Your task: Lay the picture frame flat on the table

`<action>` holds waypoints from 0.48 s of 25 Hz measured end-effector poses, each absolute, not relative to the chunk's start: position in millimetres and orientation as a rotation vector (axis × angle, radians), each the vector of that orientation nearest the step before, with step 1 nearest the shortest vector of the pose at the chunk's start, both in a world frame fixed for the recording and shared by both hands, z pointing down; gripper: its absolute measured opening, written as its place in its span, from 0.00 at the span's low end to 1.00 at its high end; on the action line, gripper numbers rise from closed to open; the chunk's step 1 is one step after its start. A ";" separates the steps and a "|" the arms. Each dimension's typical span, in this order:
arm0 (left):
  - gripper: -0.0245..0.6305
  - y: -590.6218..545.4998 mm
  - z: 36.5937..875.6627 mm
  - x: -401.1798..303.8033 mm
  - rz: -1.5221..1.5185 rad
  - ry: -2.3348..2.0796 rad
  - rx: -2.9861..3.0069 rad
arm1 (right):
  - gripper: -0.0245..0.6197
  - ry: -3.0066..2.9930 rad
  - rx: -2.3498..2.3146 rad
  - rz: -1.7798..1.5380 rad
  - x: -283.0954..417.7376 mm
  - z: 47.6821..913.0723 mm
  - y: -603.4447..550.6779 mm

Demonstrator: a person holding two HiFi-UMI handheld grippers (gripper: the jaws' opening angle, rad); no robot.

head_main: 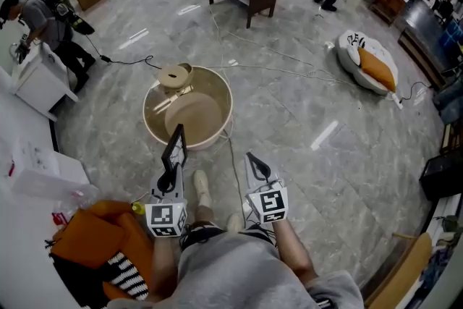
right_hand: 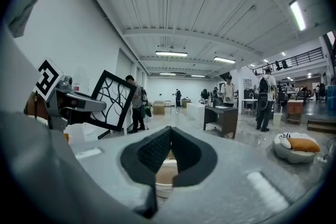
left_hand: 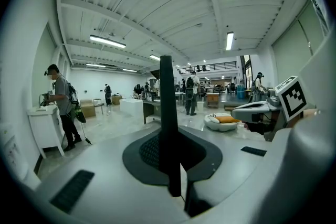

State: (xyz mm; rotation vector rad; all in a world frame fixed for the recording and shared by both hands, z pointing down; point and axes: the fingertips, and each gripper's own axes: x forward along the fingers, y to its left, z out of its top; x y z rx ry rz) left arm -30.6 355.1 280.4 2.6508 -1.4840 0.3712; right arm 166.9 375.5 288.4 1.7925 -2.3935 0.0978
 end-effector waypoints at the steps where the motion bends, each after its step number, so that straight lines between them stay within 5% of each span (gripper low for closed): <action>1: 0.09 343.0 281.3 -29.5 0.372 -1.476 2.653 | 0.04 -2.390 1.794 0.107 167.0 290.4 364.8; 12: 0.09 180.6 286.1 -35.7 0.399 -1.386 2.649 | 0.04 -2.355 1.807 0.177 151.4 293.6 206.0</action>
